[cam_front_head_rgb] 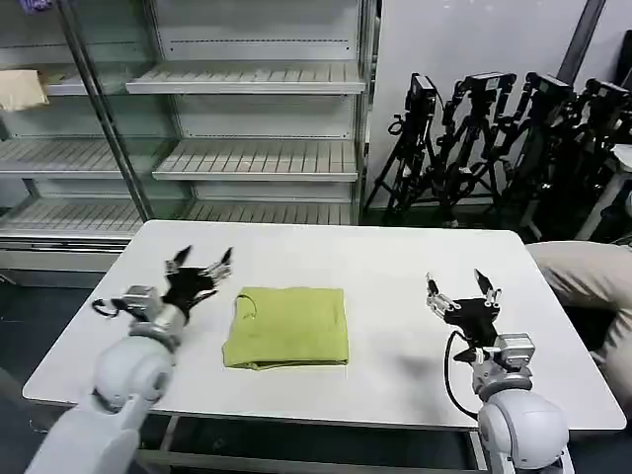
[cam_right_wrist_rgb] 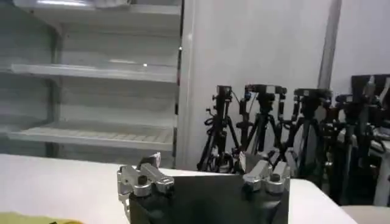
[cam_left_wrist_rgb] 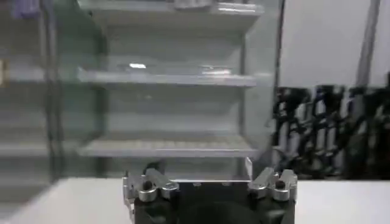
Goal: Fold and organize the clothes.
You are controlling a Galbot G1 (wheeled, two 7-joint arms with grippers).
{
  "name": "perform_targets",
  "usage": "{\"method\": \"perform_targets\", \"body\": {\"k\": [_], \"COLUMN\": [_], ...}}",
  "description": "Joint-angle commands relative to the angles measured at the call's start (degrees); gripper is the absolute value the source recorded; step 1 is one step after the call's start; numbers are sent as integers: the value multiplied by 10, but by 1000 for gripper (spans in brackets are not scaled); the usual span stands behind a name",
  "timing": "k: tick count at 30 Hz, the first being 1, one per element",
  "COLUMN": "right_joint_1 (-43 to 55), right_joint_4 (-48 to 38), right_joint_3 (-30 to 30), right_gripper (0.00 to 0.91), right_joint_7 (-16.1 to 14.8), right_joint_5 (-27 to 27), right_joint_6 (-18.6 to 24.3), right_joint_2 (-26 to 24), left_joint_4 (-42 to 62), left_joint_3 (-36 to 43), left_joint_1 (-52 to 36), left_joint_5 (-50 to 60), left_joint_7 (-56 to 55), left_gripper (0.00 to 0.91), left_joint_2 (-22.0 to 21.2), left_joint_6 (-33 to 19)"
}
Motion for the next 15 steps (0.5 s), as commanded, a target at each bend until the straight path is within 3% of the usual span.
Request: {"method": "perform_targets", "body": {"k": [1,6,9,15], "right_joint_1": [12,6,5,5], "right_joint_4": [-8,4,-13,-23], "right_joint_3": [-10,6,-7,-25], "right_gripper": [907,907,907,907], "right_joint_7": [-4,0,1,-1], "right_joint_5": [-43,-47,-56,-111], "right_joint_6": [3,-4,14,53], "right_joint_2": [12,3,-4,4], "left_joint_4": [69,67,59,54], "left_joint_3": [-132,-131,-126,-124], "left_joint_1": [74,69,69,84], "left_joint_5": [119,117,120,161], "left_joint_7": [169,177,180,181], "left_gripper": [907,907,907,907], "left_joint_2": [75,87,85,74], "left_joint_6": [-57,-58,-64,-129]}}
